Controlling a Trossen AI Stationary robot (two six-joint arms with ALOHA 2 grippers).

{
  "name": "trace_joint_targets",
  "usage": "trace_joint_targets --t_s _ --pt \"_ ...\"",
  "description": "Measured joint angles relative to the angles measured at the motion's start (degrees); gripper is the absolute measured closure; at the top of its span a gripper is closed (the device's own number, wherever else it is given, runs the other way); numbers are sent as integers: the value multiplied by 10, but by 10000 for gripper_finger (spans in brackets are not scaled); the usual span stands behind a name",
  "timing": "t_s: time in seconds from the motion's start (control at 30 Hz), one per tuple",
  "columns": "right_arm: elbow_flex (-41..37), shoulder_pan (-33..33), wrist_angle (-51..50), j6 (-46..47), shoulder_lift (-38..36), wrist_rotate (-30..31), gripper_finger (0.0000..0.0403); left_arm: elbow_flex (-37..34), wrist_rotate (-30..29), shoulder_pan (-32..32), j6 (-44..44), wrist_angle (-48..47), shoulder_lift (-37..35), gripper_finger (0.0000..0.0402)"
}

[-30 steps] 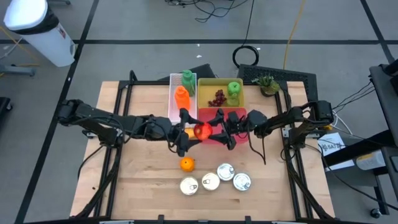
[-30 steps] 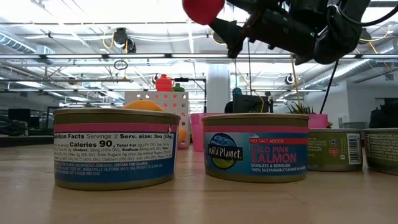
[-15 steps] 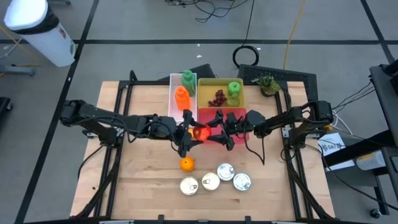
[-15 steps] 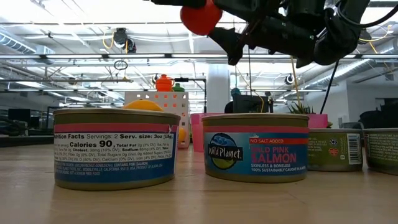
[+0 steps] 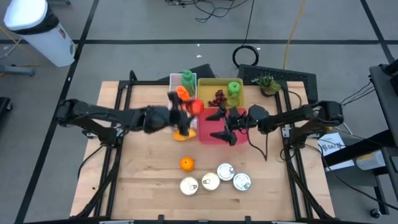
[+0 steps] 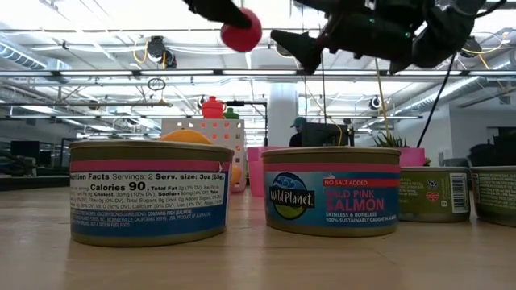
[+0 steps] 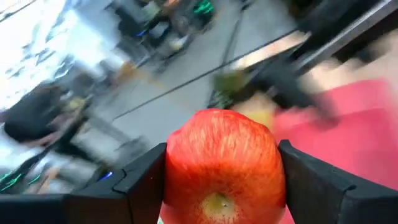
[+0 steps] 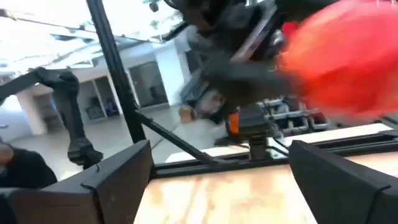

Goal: Pick & Place Food Item
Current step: Put the red apple into the yellow bin

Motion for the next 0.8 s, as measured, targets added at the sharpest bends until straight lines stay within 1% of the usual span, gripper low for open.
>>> trace_joint_targets --t_s 0.07,0.13,0.17,0.27,0.33,0.37,0.5,0.57,0.67,0.8 --pt "0 -9 -47 -16 -31 5 41 17 0 23 -3 -13 -2 133" --pt "0 -11 -90 -33 -61 17 42 46 40 55 -21 -46 2 134" --pt "0 -11 -111 -45 -77 20 44 63 69 76 -35 -68 10 134" --pt "0 -10 -173 -72 -125 35 47 117 184 140 -86 -134 42 134" --pt "0 -11 -209 -90 -153 57 50 151 256 172 -111 -155 71 134" --pt "-1 -11 -229 -100 -167 65 50 166 279 185 -117 -161 86 134" --pt "-1 -11 -287 -129 -213 120 50 211 307 232 -131 -175 160 134" --pt "0 -11 -320 -129 -231 138 51 225 333 252 -134 -175 201 134" --pt "-1 -11 -357 -137 -249 138 51 252 381 272 -151 -164 262 134" --pt "-1 -11 -384 -139 -260 137 51 286 402 300 -175 -178 337 135"
